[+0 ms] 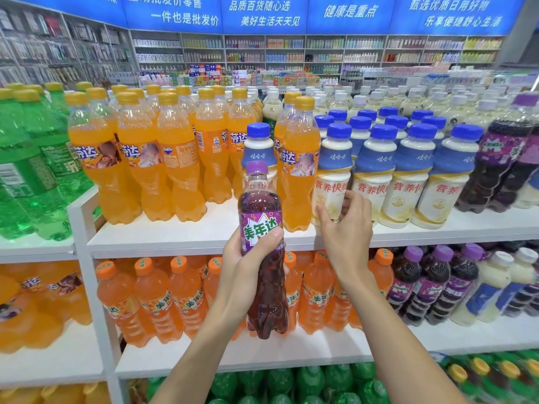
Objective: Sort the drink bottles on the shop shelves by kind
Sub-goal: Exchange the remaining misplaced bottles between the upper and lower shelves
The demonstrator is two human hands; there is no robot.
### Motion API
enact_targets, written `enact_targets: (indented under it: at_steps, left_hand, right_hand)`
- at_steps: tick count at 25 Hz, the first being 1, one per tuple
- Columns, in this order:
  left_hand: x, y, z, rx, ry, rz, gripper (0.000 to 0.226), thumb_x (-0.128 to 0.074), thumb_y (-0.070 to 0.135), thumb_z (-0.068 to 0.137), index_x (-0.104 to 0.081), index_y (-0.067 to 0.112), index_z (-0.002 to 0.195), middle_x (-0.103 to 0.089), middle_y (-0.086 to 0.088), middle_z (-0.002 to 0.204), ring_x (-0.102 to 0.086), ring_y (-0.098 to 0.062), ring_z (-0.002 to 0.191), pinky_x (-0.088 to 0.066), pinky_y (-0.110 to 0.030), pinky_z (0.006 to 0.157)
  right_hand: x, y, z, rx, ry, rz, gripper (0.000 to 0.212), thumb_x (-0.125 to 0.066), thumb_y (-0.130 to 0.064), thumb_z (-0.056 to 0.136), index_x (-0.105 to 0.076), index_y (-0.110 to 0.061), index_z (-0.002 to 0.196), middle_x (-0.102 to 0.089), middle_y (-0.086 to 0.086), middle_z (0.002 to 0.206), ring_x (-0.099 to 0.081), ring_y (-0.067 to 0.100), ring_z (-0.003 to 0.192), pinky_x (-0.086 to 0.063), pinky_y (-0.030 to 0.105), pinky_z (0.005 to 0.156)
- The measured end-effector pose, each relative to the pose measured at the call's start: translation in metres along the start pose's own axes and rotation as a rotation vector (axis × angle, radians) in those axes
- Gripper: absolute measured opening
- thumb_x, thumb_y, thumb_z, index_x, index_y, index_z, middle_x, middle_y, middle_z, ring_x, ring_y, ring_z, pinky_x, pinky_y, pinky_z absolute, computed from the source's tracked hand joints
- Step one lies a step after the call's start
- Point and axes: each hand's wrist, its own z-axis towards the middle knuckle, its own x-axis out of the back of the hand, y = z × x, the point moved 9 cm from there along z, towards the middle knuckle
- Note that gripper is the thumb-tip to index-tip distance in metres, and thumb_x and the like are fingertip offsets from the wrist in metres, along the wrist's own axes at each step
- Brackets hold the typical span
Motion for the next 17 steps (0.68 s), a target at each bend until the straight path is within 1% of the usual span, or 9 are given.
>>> enact_targets:
  at_steps: [2, 3, 6, 8, 10, 12, 14, 16, 17]
  left_hand:
    - [0.0, -0.001, -0.003, 0.003, 0.008, 0.006, 0.042, -0.077, 0.046, 0.078, -0.066, 0.017, 0.106, -0.071, -0.018, 0.089, -0.071, -0.034, 0.069, -0.061, -0.046, 0.068]
    - [-0.001, -0.002, -0.004, 0.008, 0.01, 0.012, 0.041, -0.076, 0.044, 0.08, -0.066, 0.016, 0.107, -0.071, -0.018, 0.088, -0.071, -0.033, 0.068, -0.061, -0.045, 0.068]
    - [-0.006, -0.005, -0.011, 0.019, 0.015, 0.004, 0.039, -0.075, 0.042, 0.079, -0.066, 0.015, 0.107, -0.071, -0.019, 0.085, -0.07, -0.033, 0.066, -0.06, -0.044, 0.066]
    - [-0.009, -0.006, -0.015, 0.012, 0.022, -0.004, 0.045, -0.078, 0.043, 0.077, -0.066, 0.013, 0.108, -0.072, -0.019, 0.086, -0.07, -0.034, 0.066, -0.06, -0.044, 0.065]
    - [-0.011, -0.01, -0.02, 0.014, 0.031, 0.005, 0.053, -0.079, 0.048, 0.073, -0.066, 0.012, 0.11, -0.072, -0.02, 0.089, -0.07, -0.034, 0.067, -0.06, -0.044, 0.065]
    - [-0.014, -0.014, -0.027, 0.02, 0.055, 0.005, 0.054, -0.08, 0.048, 0.072, -0.066, 0.01, 0.109, -0.072, -0.023, 0.09, -0.069, -0.036, 0.067, -0.06, -0.044, 0.064]
    - [-0.015, -0.018, -0.033, 0.015, 0.089, 0.003, 0.045, -0.08, 0.043, 0.075, -0.067, 0.011, 0.105, -0.07, -0.027, 0.092, -0.068, -0.036, 0.066, -0.059, -0.044, 0.062]
    - [-0.017, -0.024, -0.041, 0.013, 0.118, 0.017, 0.041, -0.08, 0.042, 0.075, -0.069, 0.014, 0.103, -0.07, -0.027, 0.093, -0.068, -0.036, 0.065, -0.059, -0.043, 0.06]
    - [-0.019, -0.026, -0.045, 0.009, 0.131, 0.013, 0.041, -0.081, 0.041, 0.076, -0.068, 0.013, 0.104, -0.071, -0.025, 0.091, -0.067, -0.036, 0.065, -0.059, -0.042, 0.059]
  right_hand:
    - [0.001, 0.002, -0.002, 0.018, -0.014, 0.011, 0.048, -0.071, -0.024, 0.095, -0.052, -0.007, 0.135, -0.055, 0.006, 0.125, -0.056, 0.019, 0.112, -0.048, 0.032, 0.095]
    - [0.002, 0.004, -0.005, 0.027, -0.021, 0.01, 0.046, -0.069, -0.023, 0.096, -0.052, -0.008, 0.135, -0.055, 0.005, 0.124, -0.055, 0.016, 0.111, -0.048, 0.032, 0.095]
    - [0.006, 0.011, -0.014, 0.039, -0.065, 0.014, 0.044, -0.068, -0.023, 0.097, -0.053, -0.01, 0.136, -0.057, 0.002, 0.124, -0.051, 0.007, 0.108, -0.042, 0.021, 0.094]
    - [0.008, 0.014, -0.021, 0.048, -0.106, 0.021, 0.044, -0.067, -0.022, 0.098, -0.054, -0.011, 0.139, -0.057, 0.001, 0.126, -0.048, 0.001, 0.109, -0.039, 0.015, 0.094]
    - [0.012, 0.015, -0.028, 0.058, -0.141, 0.023, 0.044, -0.066, -0.023, 0.099, -0.054, -0.014, 0.14, -0.056, -0.002, 0.126, -0.046, -0.003, 0.107, -0.038, 0.014, 0.092]
    - [0.016, 0.017, -0.035, 0.066, -0.174, 0.016, 0.043, -0.065, -0.025, 0.099, -0.054, -0.016, 0.14, -0.057, -0.003, 0.127, -0.05, 0.001, 0.108, -0.038, 0.017, 0.091]
    - [0.02, 0.021, -0.042, 0.068, -0.213, 0.008, 0.043, -0.064, -0.028, 0.1, -0.054, -0.017, 0.141, -0.057, -0.004, 0.129, -0.054, 0.007, 0.116, -0.037, 0.017, 0.093]
    - [0.023, 0.031, -0.05, 0.048, -0.264, -0.003, 0.045, -0.061, -0.033, 0.101, -0.053, -0.018, 0.143, -0.056, -0.005, 0.133, -0.052, 0.008, 0.123, -0.037, 0.018, 0.097]
    - [0.024, 0.037, -0.054, 0.042, -0.289, -0.017, 0.046, -0.06, -0.036, 0.101, -0.052, -0.018, 0.143, -0.055, -0.005, 0.135, -0.05, 0.009, 0.127, -0.038, 0.021, 0.102]
